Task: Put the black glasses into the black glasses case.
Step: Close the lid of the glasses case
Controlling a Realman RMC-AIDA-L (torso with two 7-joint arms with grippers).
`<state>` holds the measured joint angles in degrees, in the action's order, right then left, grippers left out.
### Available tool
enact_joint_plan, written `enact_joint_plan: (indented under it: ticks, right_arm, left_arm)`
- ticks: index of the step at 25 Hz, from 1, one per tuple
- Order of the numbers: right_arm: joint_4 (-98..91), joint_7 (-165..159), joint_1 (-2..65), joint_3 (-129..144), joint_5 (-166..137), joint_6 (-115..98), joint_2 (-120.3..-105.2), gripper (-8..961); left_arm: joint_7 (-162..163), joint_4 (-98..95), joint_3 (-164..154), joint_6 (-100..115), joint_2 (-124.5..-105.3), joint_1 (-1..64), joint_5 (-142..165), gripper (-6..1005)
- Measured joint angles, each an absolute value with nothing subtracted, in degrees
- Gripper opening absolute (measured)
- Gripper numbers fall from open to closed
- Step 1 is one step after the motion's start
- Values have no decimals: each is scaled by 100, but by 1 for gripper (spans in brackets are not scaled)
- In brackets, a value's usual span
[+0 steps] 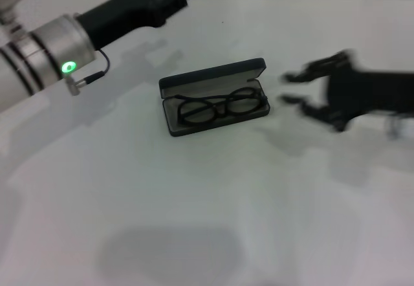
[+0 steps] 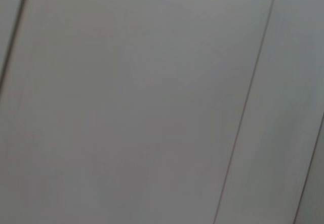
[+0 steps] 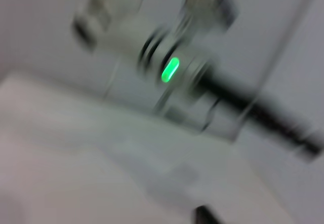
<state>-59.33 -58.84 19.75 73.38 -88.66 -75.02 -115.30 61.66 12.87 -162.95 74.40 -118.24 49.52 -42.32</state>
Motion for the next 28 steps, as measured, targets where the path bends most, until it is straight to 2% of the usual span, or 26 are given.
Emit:
enact_joint_plan:
  ticks: [5,7,15,16,23,28]
  right_arm:
    - [-4999,-6287,2127,5195,-8872,-8993,-11315,372]
    - [-4735,-6319,2125,4624,-8852,-9236,-11286,383]
    - [-4446,-6329,1978,3687,-9106,-9318,-11387,428]
    - [-4441,-6359,2016,3702,-9245,-9317,-11400,457]
    - [-4433,-6910,2608,4304,-10323,-8979,-11480,663]
    - [-4491,-7503,3174,4954,-10982,-8766,-11521,689]
  left_arm:
    - [6311,1287,-16298,6611,-11902,5314,-3597,665]
    - [6312,1289,-16301,6542,-11926,5375,-3366,666]
    - [6340,1239,-16304,6285,-11945,5502,-2842,670]
    - [6342,1237,-16304,6283,-11945,5520,-2817,671]
    - [6215,1217,-16297,6344,-11953,5613,-2977,675]
    - [6128,1119,-16294,6324,-11952,5622,-3010,678]
